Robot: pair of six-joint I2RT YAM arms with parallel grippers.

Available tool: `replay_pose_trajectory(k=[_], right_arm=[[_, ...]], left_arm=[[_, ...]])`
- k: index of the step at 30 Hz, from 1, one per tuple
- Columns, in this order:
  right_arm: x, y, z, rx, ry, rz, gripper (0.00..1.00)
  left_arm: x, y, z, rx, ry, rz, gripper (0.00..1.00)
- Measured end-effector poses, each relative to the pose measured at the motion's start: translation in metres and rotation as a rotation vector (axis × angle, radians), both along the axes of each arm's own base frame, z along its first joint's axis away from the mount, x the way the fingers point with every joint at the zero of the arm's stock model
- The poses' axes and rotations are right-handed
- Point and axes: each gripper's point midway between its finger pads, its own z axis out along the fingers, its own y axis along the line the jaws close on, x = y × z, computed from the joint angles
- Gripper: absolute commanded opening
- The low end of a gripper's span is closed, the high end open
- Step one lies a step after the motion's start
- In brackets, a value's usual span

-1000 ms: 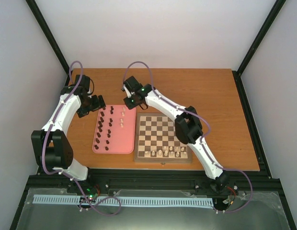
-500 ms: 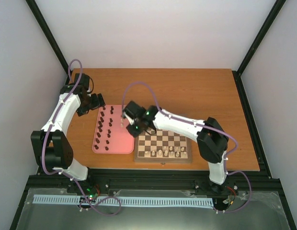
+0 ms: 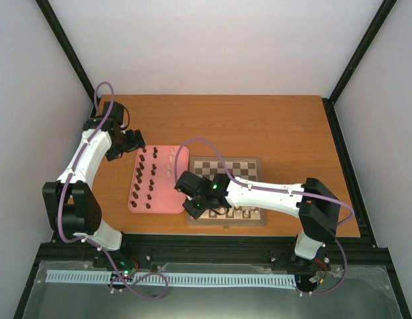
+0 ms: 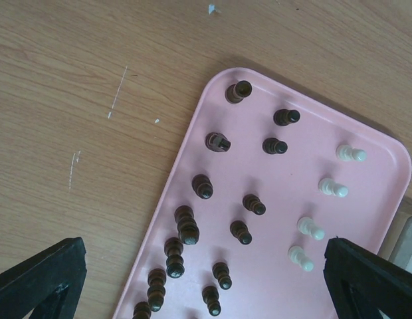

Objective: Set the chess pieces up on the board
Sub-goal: Place the chess piece on the chessboard.

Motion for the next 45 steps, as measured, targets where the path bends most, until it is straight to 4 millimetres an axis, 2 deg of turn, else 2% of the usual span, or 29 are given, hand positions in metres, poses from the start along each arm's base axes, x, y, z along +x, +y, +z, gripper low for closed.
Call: replay_pose_trajectory(k=[7,30,34,40,45], right_arm=[[-0.019,0.007,-0.011,0.012,0.018,0.029,0.05],[-0.011,-0.001,-0.042,-0.026,0.003,-0.05,0.06],[-0.01,-0.001,-0.043,-0.03,-0.002,-0.052,0.09],[-0.01,-0.002,-0.046,-0.037,-0.001,-0.052,0.22],[-0.011,-0.003,-0.049,-0.037,0.002,-0.047,0.24]], left_arm=[[-0.001,0.002,0.003,0.009,-0.011,0.004,1.0],[-0.005,0.002,0.002,0.008,-0.006,0.003,1.0],[-0.005,0.002,0.002,0.009,-0.006,0.003,1.0],[-0.006,0.002,0.0,0.009,-0.002,0.003,1.0],[-0.006,0.002,0.0,0.009,-0.001,0.003,1.0]])
